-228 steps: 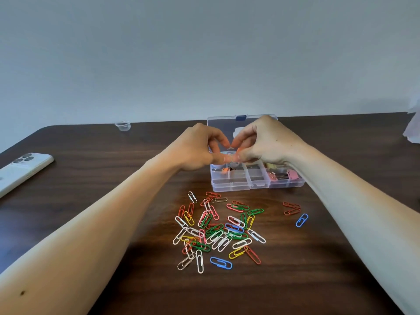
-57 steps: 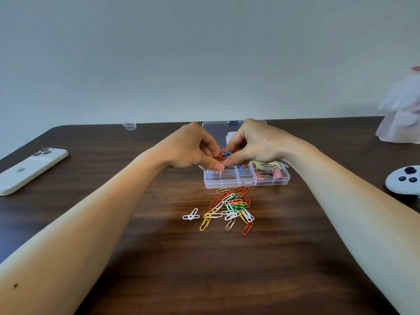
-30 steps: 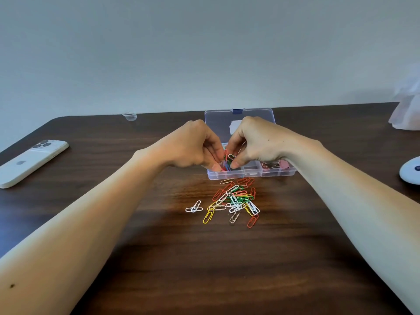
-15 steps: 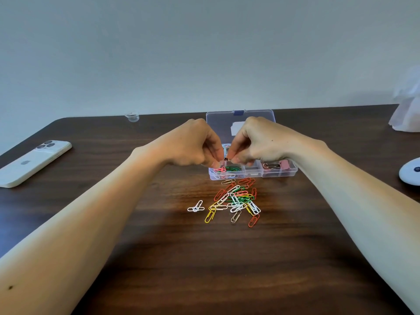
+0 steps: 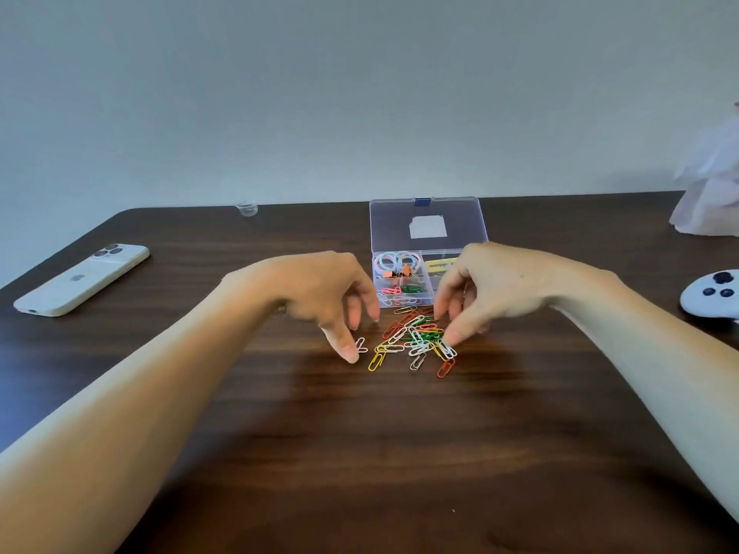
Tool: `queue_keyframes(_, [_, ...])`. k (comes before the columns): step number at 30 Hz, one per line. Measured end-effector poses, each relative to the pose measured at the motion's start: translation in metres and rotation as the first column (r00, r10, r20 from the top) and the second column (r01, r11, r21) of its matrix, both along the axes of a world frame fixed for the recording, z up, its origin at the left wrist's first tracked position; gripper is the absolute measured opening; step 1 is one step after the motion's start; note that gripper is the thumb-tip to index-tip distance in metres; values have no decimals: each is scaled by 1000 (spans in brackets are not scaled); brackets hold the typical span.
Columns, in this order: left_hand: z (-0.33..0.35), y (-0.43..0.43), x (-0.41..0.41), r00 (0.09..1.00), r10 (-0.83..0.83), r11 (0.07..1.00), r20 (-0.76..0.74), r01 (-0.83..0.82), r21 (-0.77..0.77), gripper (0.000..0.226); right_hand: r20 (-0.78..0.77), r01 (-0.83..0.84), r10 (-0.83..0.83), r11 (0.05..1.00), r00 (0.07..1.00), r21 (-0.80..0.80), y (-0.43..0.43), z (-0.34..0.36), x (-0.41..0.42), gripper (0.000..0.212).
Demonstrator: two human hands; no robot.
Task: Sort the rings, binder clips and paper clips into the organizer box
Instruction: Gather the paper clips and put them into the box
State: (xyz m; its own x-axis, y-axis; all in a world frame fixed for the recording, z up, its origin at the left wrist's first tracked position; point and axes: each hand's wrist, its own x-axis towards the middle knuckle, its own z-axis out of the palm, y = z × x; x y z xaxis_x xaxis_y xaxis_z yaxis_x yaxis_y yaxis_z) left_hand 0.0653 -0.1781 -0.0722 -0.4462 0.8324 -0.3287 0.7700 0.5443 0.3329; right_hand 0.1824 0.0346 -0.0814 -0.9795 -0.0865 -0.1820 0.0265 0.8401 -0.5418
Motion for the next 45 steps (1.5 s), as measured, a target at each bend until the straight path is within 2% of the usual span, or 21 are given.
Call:
queue_keyframes(2, [-7,6,5,1000,4,1000,-19,-4,31,51,24,-7,6,1000,1000,17,-2,-7,5,28])
queue_keyframes(6, [-17,18,10,1000,12,989,-18,-9,145,48,-70,57,-59,998,996,-28,-6,-20,3,25])
queue_keyframes(8, [-18,18,10,999,27,985,-43,-19,173,57,-120,85,-84,996,989,6,-7,-20,3,34])
queue_keyframes(11, [-16,15,7,995,37,985,-96,-20,171,73,-162,110,-87,984,983,142,-3,-15,4,55])
queue_keyframes(15, [-12,13,7,992,-47,997,-115,55,60,94,-116,40,-8,959,993,279,-8,-13,5,84])
queue_keyframes(17, [-15,15,10,986,-72,995,-149,81,51,93,-107,2,34,949,994,316,-12,-14,4,86])
queue_keyframes(19, [-20,18,13,987,-61,993,-149,75,88,86,-126,3,39,950,991,313,-15,-16,3,76])
queue_keyframes(22, [-22,21,15,990,-52,988,-129,69,135,73,-140,32,-3,978,990,207,-20,-19,3,54])
queue_keyframes(24, [-22,20,15,990,-47,987,-130,66,148,73,-152,42,-13,982,988,184,-22,-18,4,54])
queue_keyframes(28, [-23,20,17,988,-46,985,-144,69,156,72,-147,15,28,958,989,286,-26,-16,4,74])
queue_keyframes(34, [-28,26,19,999,-17,971,-51,28,238,34,-182,66,-36,984,983,163,-28,-19,3,32])
queue_keyframes(37, [-28,27,20,997,-24,961,-69,42,275,24,-195,76,-53,990,979,115,-26,-20,2,18])
queue_keyframes(45, [-14,30,16,999,19,929,-37,-4,371,22,-217,93,-90,996,972,3,-21,-8,-1,11])
